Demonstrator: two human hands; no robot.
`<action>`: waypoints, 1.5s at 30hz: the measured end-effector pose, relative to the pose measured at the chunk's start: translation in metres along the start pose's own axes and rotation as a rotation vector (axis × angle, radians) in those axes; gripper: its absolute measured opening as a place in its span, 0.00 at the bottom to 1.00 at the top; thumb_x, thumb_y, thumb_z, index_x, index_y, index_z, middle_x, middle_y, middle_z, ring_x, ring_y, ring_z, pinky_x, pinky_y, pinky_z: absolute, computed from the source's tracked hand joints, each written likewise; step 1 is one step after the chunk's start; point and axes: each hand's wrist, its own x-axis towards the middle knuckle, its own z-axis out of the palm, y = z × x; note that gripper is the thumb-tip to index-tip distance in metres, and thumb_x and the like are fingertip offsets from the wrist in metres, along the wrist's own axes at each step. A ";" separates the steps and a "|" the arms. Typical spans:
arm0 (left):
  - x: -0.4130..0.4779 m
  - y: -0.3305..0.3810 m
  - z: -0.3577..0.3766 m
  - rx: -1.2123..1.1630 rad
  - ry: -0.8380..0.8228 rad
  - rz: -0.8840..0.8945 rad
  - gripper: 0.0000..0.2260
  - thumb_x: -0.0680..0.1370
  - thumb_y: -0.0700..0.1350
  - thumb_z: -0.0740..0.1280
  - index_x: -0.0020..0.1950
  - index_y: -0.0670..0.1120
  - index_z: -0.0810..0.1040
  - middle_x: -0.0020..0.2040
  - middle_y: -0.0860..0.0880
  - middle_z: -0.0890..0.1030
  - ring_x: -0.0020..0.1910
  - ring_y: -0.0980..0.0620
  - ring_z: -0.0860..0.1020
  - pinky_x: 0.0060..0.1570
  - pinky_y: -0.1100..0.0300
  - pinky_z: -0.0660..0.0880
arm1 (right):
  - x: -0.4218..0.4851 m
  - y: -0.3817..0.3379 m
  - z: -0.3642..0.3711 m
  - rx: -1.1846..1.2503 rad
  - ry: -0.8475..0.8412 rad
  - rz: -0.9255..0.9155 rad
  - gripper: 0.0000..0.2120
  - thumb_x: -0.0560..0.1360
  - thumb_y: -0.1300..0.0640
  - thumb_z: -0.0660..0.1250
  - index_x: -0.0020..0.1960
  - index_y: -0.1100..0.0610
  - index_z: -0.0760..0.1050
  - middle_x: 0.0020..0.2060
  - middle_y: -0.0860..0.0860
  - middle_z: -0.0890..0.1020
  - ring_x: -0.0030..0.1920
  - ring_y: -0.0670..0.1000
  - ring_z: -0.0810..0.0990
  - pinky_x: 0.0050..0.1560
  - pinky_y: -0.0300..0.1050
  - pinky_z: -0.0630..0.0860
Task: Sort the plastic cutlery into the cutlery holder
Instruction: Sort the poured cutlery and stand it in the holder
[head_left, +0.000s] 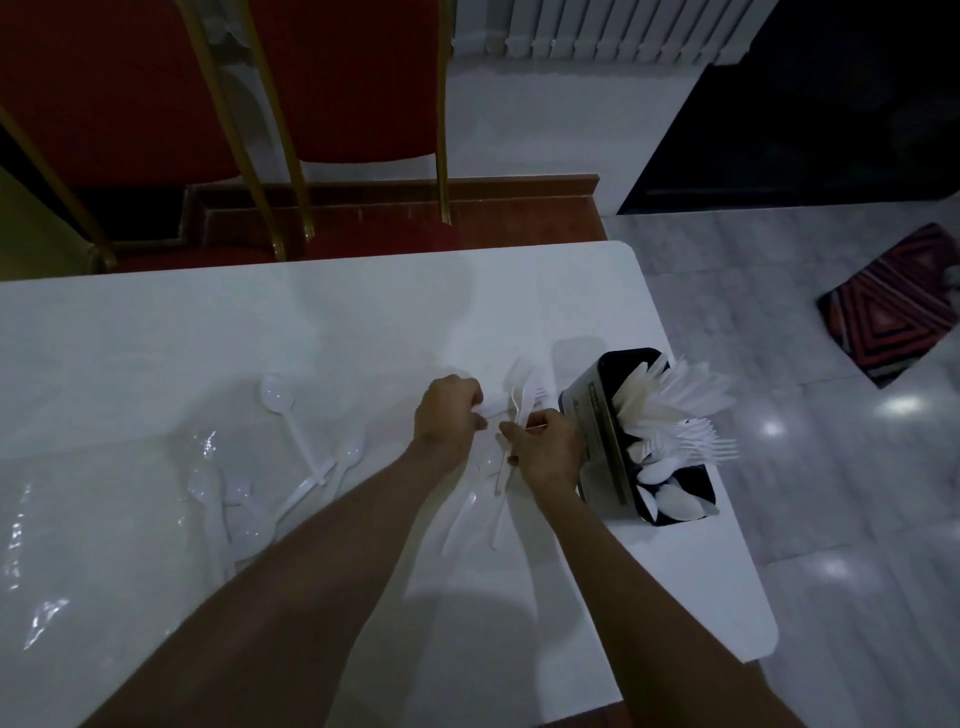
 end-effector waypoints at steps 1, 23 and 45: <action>0.000 -0.001 0.000 0.036 -0.004 0.005 0.10 0.69 0.41 0.75 0.47 0.41 0.80 0.46 0.44 0.81 0.44 0.47 0.78 0.40 0.60 0.69 | 0.000 0.000 -0.001 0.000 -0.004 -0.001 0.08 0.72 0.56 0.74 0.40 0.57 0.76 0.31 0.50 0.80 0.31 0.51 0.83 0.45 0.52 0.83; -0.077 -0.019 -0.064 -0.361 0.082 -0.116 0.05 0.74 0.44 0.70 0.39 0.45 0.80 0.35 0.47 0.82 0.37 0.50 0.81 0.41 0.58 0.73 | -0.068 -0.039 -0.082 0.068 -0.209 -0.400 0.05 0.72 0.63 0.70 0.38 0.57 0.78 0.33 0.50 0.82 0.35 0.49 0.82 0.43 0.52 0.82; -0.104 0.135 -0.010 -0.480 0.125 0.132 0.07 0.73 0.46 0.71 0.43 0.42 0.85 0.36 0.47 0.84 0.34 0.58 0.78 0.35 0.70 0.70 | -0.048 -0.025 -0.270 -0.034 -0.053 -0.571 0.03 0.73 0.59 0.72 0.42 0.52 0.82 0.37 0.47 0.86 0.38 0.41 0.84 0.40 0.33 0.78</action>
